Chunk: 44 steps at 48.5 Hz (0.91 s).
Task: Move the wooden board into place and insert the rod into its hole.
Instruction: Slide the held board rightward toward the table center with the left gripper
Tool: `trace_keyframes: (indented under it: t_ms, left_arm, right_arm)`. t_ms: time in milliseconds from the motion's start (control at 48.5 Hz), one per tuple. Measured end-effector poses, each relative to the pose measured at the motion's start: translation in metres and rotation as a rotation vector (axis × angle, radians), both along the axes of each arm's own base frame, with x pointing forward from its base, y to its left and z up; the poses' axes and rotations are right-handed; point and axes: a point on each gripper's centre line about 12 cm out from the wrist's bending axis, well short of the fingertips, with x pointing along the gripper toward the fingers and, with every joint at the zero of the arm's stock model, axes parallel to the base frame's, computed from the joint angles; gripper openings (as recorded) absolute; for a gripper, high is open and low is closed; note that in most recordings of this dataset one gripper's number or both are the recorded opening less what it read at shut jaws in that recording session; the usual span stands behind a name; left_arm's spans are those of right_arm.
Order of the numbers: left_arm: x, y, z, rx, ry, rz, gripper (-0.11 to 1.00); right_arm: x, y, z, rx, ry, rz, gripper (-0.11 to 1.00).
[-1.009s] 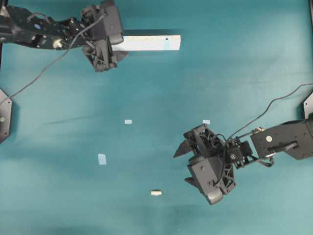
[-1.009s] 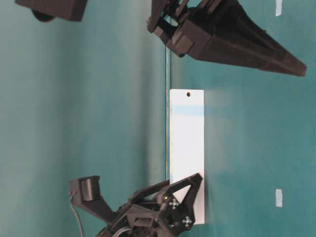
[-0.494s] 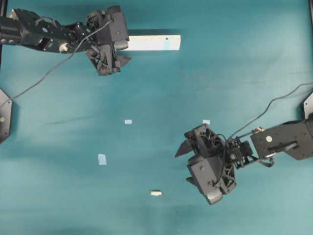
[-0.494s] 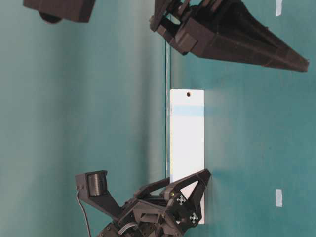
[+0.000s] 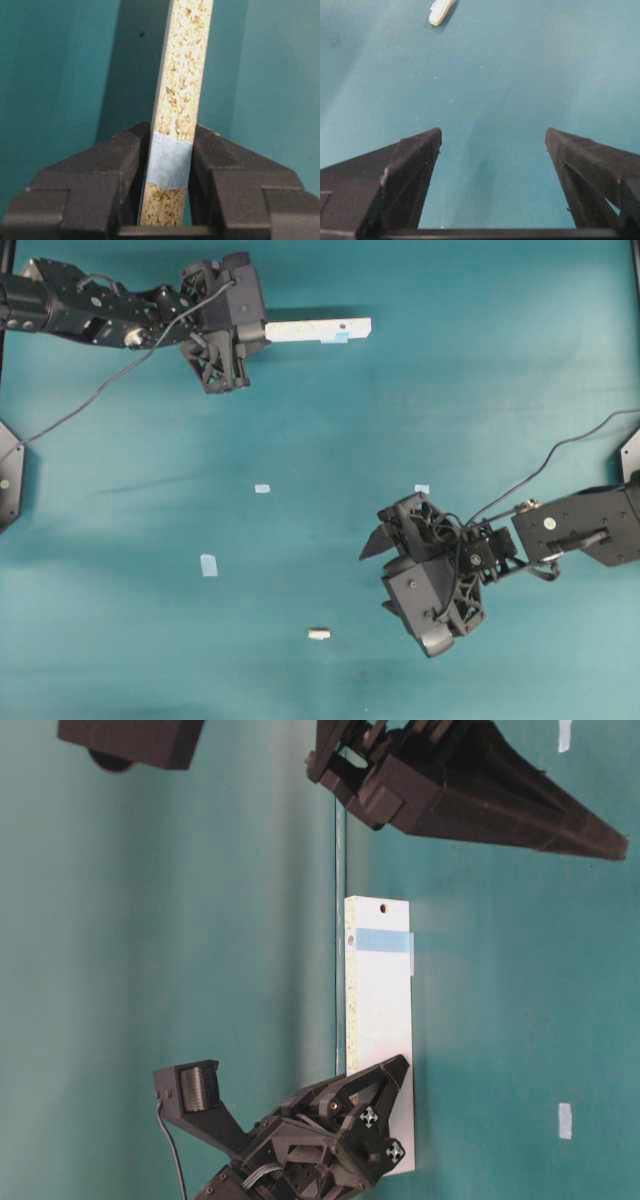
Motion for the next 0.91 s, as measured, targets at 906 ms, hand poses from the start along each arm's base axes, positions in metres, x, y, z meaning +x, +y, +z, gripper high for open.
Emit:
trace_keyframes:
  t_ms: [906]
  left_arm:
    - [0.03, -0.081, 0.055, -0.106, -0.088, -0.105, 0.23]
  right_arm:
    - [0.0, 0.0, 0.009, 0.002, -0.008, -0.003, 0.97]
